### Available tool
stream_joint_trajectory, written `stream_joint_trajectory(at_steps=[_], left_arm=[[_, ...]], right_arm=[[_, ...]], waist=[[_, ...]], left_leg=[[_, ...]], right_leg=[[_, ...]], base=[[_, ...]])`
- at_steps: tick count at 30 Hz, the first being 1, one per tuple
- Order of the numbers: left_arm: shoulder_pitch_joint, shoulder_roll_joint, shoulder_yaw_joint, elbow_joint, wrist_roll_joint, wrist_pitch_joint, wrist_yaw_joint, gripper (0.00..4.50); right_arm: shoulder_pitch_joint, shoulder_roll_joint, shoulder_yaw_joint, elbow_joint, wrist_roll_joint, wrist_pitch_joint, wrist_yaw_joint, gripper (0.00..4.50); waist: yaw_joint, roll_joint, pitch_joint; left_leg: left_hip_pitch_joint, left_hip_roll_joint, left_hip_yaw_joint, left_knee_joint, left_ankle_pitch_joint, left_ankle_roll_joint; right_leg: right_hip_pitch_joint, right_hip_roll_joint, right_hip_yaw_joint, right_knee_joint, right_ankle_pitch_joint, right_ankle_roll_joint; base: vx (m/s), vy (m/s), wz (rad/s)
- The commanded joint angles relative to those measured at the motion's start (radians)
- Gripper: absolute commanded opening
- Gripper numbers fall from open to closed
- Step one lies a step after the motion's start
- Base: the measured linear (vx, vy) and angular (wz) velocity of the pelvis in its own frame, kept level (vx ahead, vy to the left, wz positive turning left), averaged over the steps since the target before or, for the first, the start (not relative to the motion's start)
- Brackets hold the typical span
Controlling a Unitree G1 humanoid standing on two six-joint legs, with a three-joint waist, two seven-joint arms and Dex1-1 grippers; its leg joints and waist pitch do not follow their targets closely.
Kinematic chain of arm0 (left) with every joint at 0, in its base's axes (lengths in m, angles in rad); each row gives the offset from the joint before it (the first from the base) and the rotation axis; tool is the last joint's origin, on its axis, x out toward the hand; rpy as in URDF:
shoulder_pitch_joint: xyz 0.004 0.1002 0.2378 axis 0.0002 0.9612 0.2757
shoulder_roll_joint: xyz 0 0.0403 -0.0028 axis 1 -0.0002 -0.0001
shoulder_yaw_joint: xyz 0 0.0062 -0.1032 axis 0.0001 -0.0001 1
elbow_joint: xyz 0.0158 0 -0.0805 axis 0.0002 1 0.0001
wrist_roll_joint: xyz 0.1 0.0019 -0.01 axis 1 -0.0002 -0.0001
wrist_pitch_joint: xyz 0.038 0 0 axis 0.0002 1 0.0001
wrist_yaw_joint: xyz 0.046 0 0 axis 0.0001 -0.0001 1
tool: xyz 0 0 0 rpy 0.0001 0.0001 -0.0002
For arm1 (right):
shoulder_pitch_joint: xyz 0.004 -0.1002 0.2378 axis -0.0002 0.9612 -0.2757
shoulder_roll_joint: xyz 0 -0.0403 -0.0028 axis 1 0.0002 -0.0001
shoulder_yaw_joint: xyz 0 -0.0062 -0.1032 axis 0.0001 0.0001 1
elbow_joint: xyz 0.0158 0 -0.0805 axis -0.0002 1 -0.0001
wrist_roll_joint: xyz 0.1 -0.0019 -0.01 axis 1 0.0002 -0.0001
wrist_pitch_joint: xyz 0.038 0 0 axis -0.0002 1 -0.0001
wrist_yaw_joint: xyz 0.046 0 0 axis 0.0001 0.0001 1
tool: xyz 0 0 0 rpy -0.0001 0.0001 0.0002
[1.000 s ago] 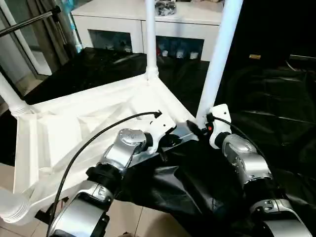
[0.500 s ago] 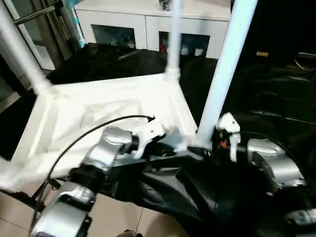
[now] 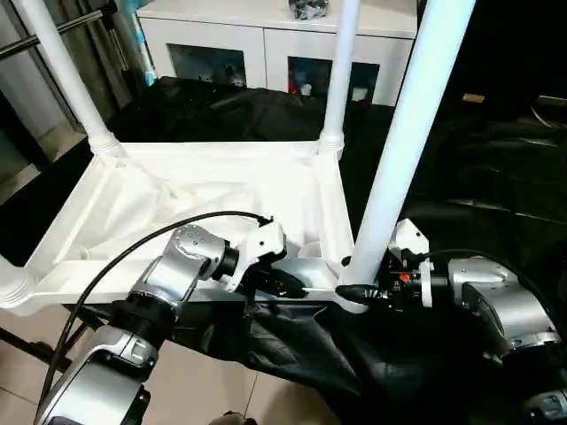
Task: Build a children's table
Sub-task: Rotate leg to tighten
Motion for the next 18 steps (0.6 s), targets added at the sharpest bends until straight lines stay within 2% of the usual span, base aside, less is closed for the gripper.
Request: stream_joint_trajectory(at_steps=[1,3,4,5,7,8,9,10,11,12,13,14,17,18], left_arm=[[-0.001,-0.036,-0.018,-0.021,0.000,-0.002,0.033,0.00],[-0.007,-0.051,-0.007,-0.004,0.013,0.004,0.093,0.00],[-0.018,-0.071,0.007,0.020,0.022,0.004,0.157,0.00],[-0.020,-0.076,0.011,0.025,0.024,0.003,0.172,0.00],[-0.031,-0.095,0.020,0.047,0.034,0.004,0.233,0.00],[-0.052,-0.132,0.037,0.081,0.045,0.015,0.326,0.00],[-0.054,-0.137,0.039,0.085,0.046,0.017,0.337,0.00],[-0.058,-0.144,0.042,0.091,0.048,0.019,0.355,0.00],[-0.068,-0.162,0.049,0.105,0.052,0.022,0.397,0.00],[-0.084,-0.193,0.062,0.128,0.057,0.021,0.468,0.00],[-0.084,-0.193,0.062,0.128,0.057,0.021,0.468,0.00],[-0.090,-0.206,0.068,0.138,0.059,0.018,0.499,0.00],[-0.102,-0.250,0.080,0.163,0.066,0.014,0.567,0.00],[-0.103,-0.260,0.080,0.165,0.066,0.015,0.574,0.00]], right_arm=[[0.019,0.042,0.069,-0.021,0.007,0.026,0.014,2.67],[0.016,0.072,0.053,0.002,-0.006,0.025,-0.059,2.66],[0.000,0.109,0.032,0.053,-0.045,-0.009,-0.174,2.66],[-0.004,0.117,0.027,0.065,-0.054,-0.017,-0.201,2.66],[-0.023,0.152,0.003,0.120,-0.089,-0.037,-0.319,2.65],[-0.055,0.207,-0.041,0.190,-0.100,-0.030,-0.468,2.65],[-0.058,0.213,-0.046,0.198,-0.100,-0.028,-0.485,2.65],[-0.064,0.223,-0.055,0.209,-0.101,-0.026,-0.510,2.65],[-0.077,0.246,-0.072,0.231,-0.098,-0.015,-0.563,2.65],[-0.097,0.281,-0.092,0.259,-0.098,0.009,-0.643,2.65],[-0.097,0.281,-0.092,0.259,-0.098,0.009,-0.643,2.65],[-0.105,0.294,-0.099,0.271,-0.100,0.020,-0.677,2.65],[-0.125,0.340,-0.100,0.313,-0.117,-0.008,-0.735,2.65],[-0.128,0.352,-0.099,0.320,-0.114,-0.019,-0.732,2.65]], waist=[[0.001,-0.009,-0.063],[0.002,-0.009,-0.061],[-0.003,-0.012,-0.057],[-0.008,-0.011,-0.053],[-0.015,-0.012,-0.050],[-0.028,-0.010,-0.043],[-0.035,-0.009,-0.039],[-0.044,-0.013,-0.037],[-0.047,-0.013,-0.037],[-0.051,-0.010,-0.038],[-0.053,-0.010,-0.038],[-0.055,-0.010,-0.045],[-0.053,-0.009,-0.047],[-0.051,-0.012,-0.048]], left_leg=[[0.023,0.105,-0.053,-0.061,-0.149,0.082],[0.023,0.106,-0.053,-0.062,-0.149,0.080],[0.025,0.106,-0.053,-0.064,-0.172,0.066],[0.028,0.102,-0.057,-0.067,-0.216,0.038],[0.032,0.100,-0.059,-0.069,-0.260,0.015],[0.034,0.100,-0.064,-0.073,-0.310,-0.011],[0.039,0.099,-0.065,-0.075,-0.347,-0.023],[0.046,0.099,-0.074,-0.077,-0.408,-0.046],[0.046,0.097,-0.076,-0.078,-0.422,-0.050],[0.050,0.098,-0.076,-0.079,-0.437,-0.054],[0.050,0.098,-0.076,-0.079,-0.436,-0.055],[0.046,0.099,-0.076,-0.083,-0.408,-0.054],[0.042,0.100,-0.069,-0.083,-0.358,-0.040],[0.040,0.098,-0.065,-0.081,-0.337,-0.027]], right_leg=[[0.041,-0.118,0.060,-0.068,-0.090,-0.253],[0.040,-0.117,0.060,-0.070,-0.098,-0.250],[0.034,-0.117,0.061,-0.075,-0.140,-0.245],[0.032,-0.120,0.061,-0.082,-0.219,-0.238],[0.031,-0.121,0.062,-0.090,-0.298,-0.224],[0.026,-0.120,0.063,-0.097,-0.385,-0.202],[0.021,-0.117,0.061,-0.100,-0.426,-0.196],[0.020,-0.120,0.059,-0.105,-0.495,-0.176],[0.022,-0.121,0.058,-0.108,-0.512,-0.166],[0.019,-0.123,0.062,-0.112,-0.519,-0.158],[0.017,-0.122,0.064,-0.113,-0.510,-0.159],[0.024,-0.120,0.066,-0.107,-0.437,-0.170],[0.026,-0.120,0.068,-0.101,-0.328,-0.199],[0.029,-0.120,0.069,-0.100,-0.298,-0.207]], base=[[0.000,0.000,0.00],[0.000,0.000,0.00],[0.000,0.000,0.00],[0.000,0.000,0.00],[0.000,0.000,0.00],[0.000,0.000,0.00],[0.000,0.000,0.00],[0.000,0.000,0.00],[0.000,0.000,0.00],[0.000,0.000,0.00],[0.000,0.000,0.00],[0.000,0.000,0.00],[0.000,0.000,0.00],[0.000,0.000,0.00]])
